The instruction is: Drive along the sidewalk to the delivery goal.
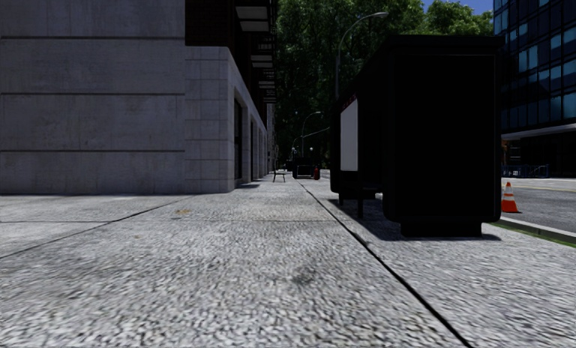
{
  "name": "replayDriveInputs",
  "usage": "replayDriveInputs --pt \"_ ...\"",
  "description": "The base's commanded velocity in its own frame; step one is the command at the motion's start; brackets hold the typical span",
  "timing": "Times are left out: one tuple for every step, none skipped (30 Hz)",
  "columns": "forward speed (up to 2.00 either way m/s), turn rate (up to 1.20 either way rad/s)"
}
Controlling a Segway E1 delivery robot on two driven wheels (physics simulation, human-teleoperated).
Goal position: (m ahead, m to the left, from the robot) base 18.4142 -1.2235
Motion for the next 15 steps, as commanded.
replayDriveInputs --pt "2.0 0.0" --pt "2.0 0.0" --pt "2.0 0.0" --pt "2.0 0.0" --pt "2.0 0.0" --pt "2.0 0.0" --pt "2.0 0.0" --pt "2.0 0.0" --pt "2.0 0.0" --pt "2.0 0.0" --pt "2.0 0.0" --pt "2.0 0.0" --pt "2.0 0.0" --pt "2.0 0.0" --pt "2.0 0.0"
